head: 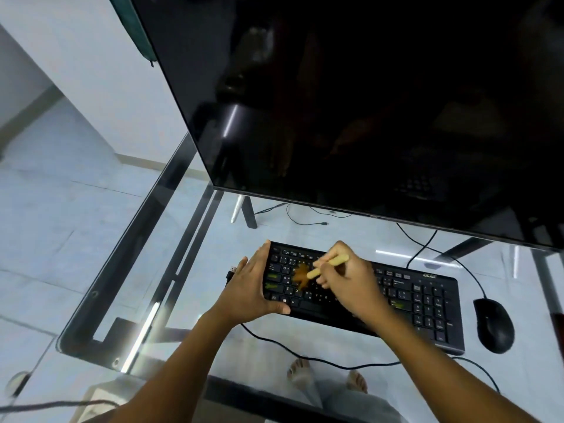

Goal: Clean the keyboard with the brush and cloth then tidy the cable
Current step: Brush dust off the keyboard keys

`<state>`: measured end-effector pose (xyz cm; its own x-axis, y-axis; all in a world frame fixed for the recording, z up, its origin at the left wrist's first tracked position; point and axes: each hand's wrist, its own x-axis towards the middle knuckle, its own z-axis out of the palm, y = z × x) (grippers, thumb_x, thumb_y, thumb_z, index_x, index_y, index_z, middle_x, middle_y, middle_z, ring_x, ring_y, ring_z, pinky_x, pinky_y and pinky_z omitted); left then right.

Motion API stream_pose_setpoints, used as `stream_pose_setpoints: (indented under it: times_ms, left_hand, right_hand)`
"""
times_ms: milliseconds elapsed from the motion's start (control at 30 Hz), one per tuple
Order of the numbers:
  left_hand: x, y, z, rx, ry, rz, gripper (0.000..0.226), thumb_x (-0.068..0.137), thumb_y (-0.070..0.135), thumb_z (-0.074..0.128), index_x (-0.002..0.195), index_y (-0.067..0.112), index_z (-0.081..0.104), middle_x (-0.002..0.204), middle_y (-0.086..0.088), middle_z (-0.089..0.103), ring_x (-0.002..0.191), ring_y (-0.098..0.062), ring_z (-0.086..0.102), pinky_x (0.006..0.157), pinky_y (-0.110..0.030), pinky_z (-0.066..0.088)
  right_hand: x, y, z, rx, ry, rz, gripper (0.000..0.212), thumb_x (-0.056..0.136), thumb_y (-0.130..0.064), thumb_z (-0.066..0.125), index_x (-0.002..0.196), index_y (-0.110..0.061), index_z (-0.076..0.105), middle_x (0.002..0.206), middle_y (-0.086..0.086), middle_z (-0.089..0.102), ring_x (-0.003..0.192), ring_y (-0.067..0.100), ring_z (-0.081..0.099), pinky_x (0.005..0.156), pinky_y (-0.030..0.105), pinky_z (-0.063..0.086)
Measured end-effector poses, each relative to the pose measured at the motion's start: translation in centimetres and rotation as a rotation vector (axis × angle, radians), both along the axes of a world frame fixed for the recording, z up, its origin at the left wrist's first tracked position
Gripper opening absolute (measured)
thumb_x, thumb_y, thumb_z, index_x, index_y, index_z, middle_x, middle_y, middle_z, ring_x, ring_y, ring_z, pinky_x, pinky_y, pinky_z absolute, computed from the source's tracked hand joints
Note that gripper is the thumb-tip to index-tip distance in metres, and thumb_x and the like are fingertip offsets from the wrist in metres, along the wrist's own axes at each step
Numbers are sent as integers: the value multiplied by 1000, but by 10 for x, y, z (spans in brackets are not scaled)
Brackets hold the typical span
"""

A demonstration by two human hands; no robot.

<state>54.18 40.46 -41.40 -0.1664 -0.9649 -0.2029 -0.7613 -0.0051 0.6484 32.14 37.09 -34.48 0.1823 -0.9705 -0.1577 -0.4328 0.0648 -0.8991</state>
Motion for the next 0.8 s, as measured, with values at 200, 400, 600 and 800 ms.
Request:
stream_pose_setpoints:
  times_ms: [200,400,600,800]
  left_hand:
    - [-1,2,6,-9,10,15,137,53,73,76,151,27,-8,154,7,29,141,-14,24,120,-42,12]
    - [-2,2,4,-11,2,7,140,52,78,72,151,25,-12,155,6,27,144,-13,22,120,-36,3]
    - [-3,2,6,-39,-30,5,142,52,76,73,151,21,-12,157,5,20,144,-14,20,121,-41,5]
    - [-1,2,5,-42,-48,-11,140,53,77,73,152,20,-9,158,5,18,143,-14,23,120,-45,7]
  right_hand:
    - [18,-13,7,-115,20,-42,8,93,-13,58,86,-18,57,76,-8,70,69,8,68,65,28,56]
    - [38,-20,4,-207,67,-41,9,92,-11,57,87,-17,61,88,-5,68,79,5,67,72,26,55]
    - [48,-17,-8,-143,24,-76,12,93,-7,55,86,-15,59,91,0,70,81,1,67,71,23,55]
    - [40,-9,-16,-140,23,-30,10,92,-8,58,88,-16,62,92,1,70,83,-1,66,73,20,53]
